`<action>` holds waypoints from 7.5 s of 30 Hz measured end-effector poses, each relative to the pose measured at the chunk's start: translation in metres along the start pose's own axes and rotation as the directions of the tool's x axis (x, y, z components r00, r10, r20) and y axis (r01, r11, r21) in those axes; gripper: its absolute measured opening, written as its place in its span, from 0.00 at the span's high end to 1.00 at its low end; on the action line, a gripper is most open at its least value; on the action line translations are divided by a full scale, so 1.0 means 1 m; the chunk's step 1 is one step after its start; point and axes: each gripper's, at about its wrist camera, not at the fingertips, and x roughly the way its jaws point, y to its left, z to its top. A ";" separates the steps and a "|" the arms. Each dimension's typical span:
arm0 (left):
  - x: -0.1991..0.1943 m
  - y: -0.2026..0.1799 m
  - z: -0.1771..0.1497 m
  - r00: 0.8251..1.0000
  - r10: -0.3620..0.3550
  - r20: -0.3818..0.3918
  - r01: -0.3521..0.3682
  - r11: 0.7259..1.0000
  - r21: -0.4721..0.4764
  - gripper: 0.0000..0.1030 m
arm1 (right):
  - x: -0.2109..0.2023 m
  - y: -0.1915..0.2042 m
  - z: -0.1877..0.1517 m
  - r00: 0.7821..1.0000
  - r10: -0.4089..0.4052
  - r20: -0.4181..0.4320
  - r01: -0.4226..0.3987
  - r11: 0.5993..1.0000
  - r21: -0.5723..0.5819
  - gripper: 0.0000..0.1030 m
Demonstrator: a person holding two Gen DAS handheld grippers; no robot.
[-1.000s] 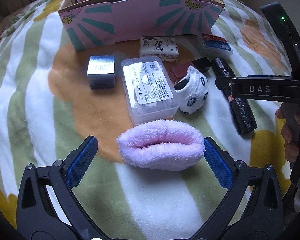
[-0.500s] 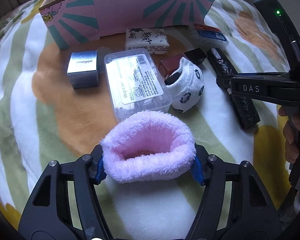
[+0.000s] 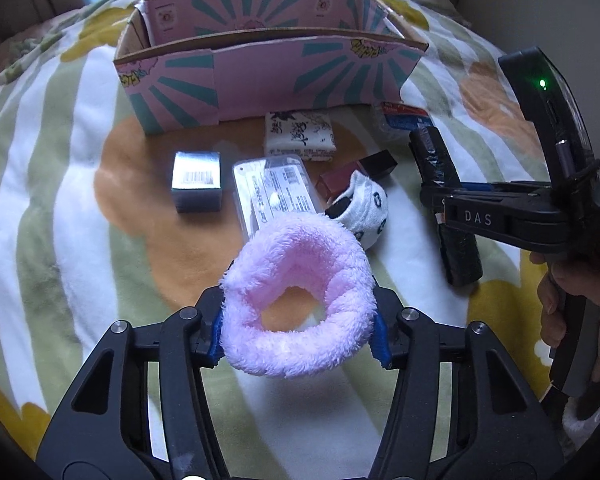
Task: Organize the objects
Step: 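Grasp the pink fuzzy sock with the left tool while the right tool grasps the black roll, then carry the pink sock and black roll into the cardboard box and release both, then lift both tools out of the box and back over the remaining items, then grasp the clear cotton-swab case with the left tool while the right tool grasps the floss box, then carry the swab case and floss box into the cardboard box and release both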
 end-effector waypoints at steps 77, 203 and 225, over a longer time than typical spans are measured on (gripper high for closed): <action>0.117 0.089 0.307 0.989 0.063 -0.134 -0.062 0.998 0.016 0.00 | 0.053 0.087 0.286 0.952 0.288 -0.102 -0.294 0.774 -0.561 0.00; 0.023 0.036 0.087 0.996 0.080 -0.049 -0.087 0.981 -0.173 0.45 | -0.007 0.003 0.098 0.985 -0.073 0.157 0.074 0.997 0.003 0.23; -0.194 0.032 0.100 0.992 0.102 0.078 -0.090 0.985 -0.145 0.45 | -0.212 0.068 0.074 0.962 0.025 0.274 0.016 0.989 -0.144 0.22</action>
